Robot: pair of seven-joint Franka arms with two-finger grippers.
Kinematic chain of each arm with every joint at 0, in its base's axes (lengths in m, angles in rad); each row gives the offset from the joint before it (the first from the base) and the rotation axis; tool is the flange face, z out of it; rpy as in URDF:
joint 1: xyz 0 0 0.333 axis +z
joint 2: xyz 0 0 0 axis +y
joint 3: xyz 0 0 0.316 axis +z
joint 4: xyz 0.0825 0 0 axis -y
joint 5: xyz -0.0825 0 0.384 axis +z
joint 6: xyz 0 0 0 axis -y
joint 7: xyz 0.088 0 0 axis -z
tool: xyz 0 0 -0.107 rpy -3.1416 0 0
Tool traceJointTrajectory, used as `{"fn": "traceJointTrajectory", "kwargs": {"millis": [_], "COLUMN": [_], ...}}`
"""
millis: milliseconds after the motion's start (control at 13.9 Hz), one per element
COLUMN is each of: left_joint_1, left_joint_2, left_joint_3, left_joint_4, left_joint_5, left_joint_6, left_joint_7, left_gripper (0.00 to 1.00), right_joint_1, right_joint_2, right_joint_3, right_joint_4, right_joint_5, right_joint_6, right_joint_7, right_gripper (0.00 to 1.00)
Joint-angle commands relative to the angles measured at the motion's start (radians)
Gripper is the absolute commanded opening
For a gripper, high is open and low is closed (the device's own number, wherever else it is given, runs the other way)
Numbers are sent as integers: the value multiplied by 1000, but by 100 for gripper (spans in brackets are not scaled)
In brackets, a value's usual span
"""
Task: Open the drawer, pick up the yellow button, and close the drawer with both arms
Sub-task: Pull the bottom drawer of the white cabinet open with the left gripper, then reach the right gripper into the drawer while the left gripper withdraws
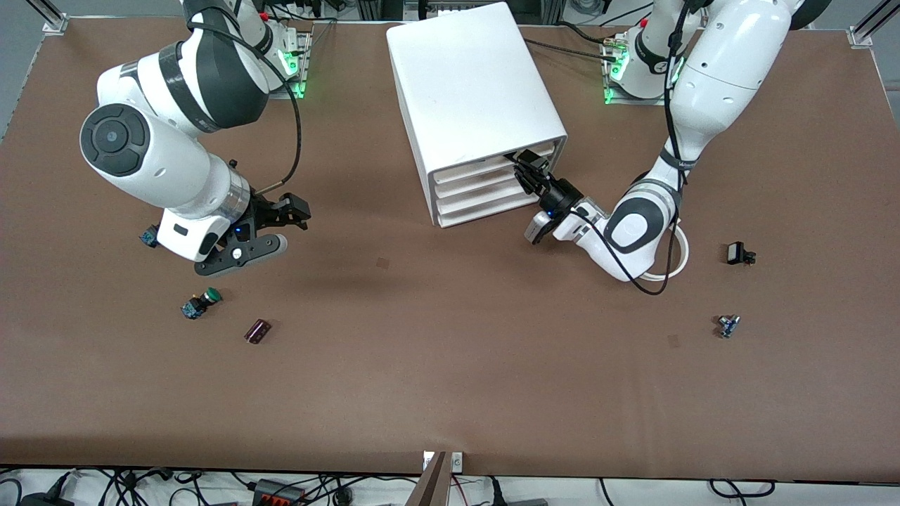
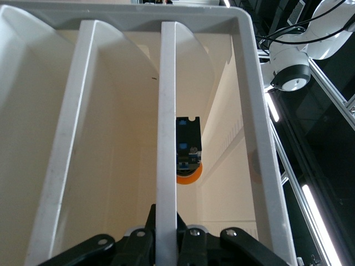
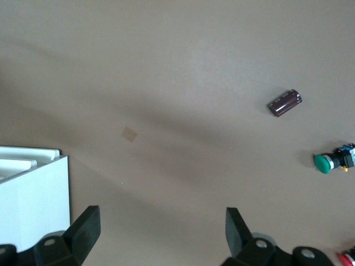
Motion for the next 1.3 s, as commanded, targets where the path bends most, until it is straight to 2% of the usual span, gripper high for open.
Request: {"fn": "traceJointTrajectory", "kwargs": {"millis": [0,216,361,577,938,1154,1226], "left_joint_1": [21,29,29,44,72,75,75], "left_joint_2": [-15,0,26,86,168,186,185], "left_joint_3": [10,23,49,52,53,53,53], "left_joint_4": [43,115,183,257,375,398,398], "left_joint_5": [-1,1,9,32,32,32,32], "left_joint_6": [5,12,12,12,14,35,41], "left_joint_7": [0,-69,-101,-106,-157,-177,-177], "left_gripper": [2,2,2,2,2,2,8], "right_joint_1": [5,8,11,23,60,85,101], "right_joint_2": [54,82,88,102,125,137,137], "right_joint_3": [4,7,7,7,7,7,7], "right_joint_4": [91,138,139,141,142,142,142], "right_joint_5": [16,16,17,72,79,79,79], "right_joint_6": [-8,4,41,89,148,194,199], "right_joint_7": [-8,-4,-4,-2,-1,38,51], "right_gripper": [100,100,100,100,100,100,100]}}
